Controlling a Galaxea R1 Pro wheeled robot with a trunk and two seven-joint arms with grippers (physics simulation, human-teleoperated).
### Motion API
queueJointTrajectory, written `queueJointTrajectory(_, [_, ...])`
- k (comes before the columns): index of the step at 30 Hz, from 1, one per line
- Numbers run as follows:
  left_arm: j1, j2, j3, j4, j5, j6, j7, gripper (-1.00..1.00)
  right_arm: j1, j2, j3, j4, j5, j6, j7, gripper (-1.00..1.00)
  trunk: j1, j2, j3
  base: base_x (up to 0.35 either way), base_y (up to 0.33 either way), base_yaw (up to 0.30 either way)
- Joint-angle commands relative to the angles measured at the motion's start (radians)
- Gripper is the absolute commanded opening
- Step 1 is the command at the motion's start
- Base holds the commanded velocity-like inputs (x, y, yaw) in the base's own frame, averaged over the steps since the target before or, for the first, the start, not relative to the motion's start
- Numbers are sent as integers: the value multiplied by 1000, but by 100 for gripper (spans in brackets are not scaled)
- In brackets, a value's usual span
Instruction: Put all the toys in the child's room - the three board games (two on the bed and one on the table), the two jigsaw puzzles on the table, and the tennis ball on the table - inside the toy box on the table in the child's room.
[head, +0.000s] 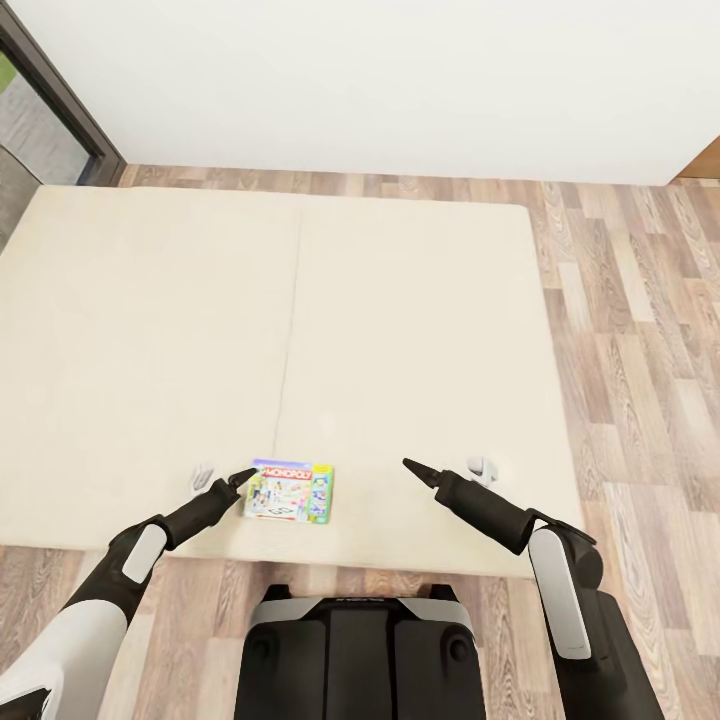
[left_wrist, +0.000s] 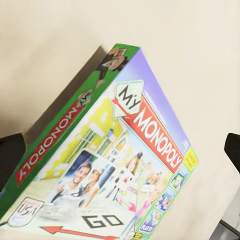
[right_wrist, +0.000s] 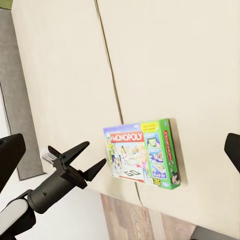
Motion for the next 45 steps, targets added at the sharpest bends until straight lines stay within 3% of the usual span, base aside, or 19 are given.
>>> queueJointTrajectory(1, [-1,0,2,1,5,7,-2,100,-1,1,-3,-1,2,7,5,100,1,-2,-1,0,128,0])
queueJointTrajectory(45, [-1,-2,3,1,4,7,-1,100,-1,1,-4,0,2,7,5,100,1,-2,-6,0,32,0])
